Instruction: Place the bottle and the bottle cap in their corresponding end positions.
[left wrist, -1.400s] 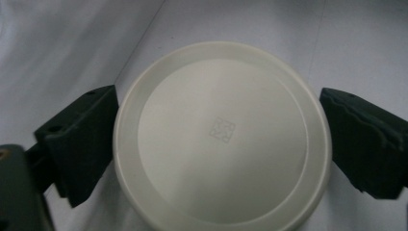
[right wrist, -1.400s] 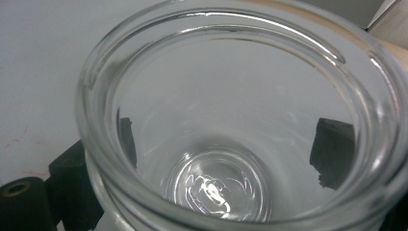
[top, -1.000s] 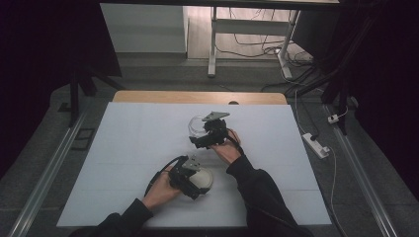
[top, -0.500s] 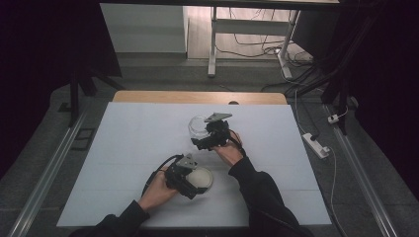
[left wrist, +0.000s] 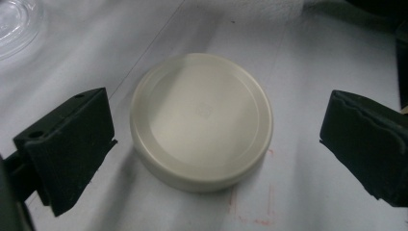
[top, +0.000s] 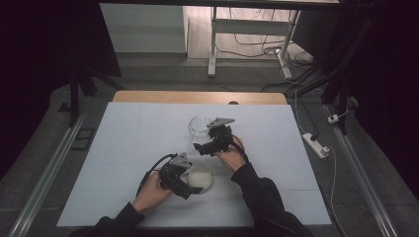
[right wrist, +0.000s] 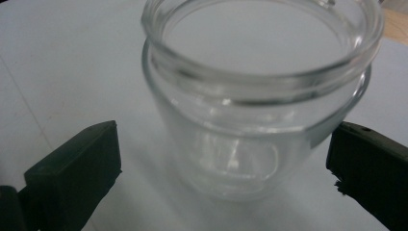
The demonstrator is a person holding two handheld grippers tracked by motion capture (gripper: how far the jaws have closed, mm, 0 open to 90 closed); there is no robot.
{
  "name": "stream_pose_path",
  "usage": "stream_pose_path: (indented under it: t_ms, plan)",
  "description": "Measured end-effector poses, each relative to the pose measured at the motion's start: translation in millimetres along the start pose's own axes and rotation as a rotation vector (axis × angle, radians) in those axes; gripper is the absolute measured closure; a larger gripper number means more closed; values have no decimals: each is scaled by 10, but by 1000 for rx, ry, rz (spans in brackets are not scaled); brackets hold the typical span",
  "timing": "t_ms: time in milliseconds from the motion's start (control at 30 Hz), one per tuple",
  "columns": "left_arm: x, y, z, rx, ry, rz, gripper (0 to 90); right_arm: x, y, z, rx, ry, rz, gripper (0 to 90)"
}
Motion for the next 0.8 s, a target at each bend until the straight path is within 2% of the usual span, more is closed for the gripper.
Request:
stream_pose_path:
  t_ms: [267,433,800]
  plan:
    - [51,-2,-141,-8,-12,-27,0,72,50,-105,-14,1,-5,0]
    - [86,-17,-237,-13,-17,-28,0,107,60,-206,9,-7,-19,0]
    - [192,-69,-433,-22,-38,-56,0,244,184,-426,-40,6,-16,0]
Point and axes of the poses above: each handheld gripper's, and its own axes: z roughly forward along the jaws, x roughly out of its underside, y roughly to its left, the point moved 8 cm from there along z, roughly forward along the jaws, and after that the axes turned 14 degrees about z, right-handed, at the moved point
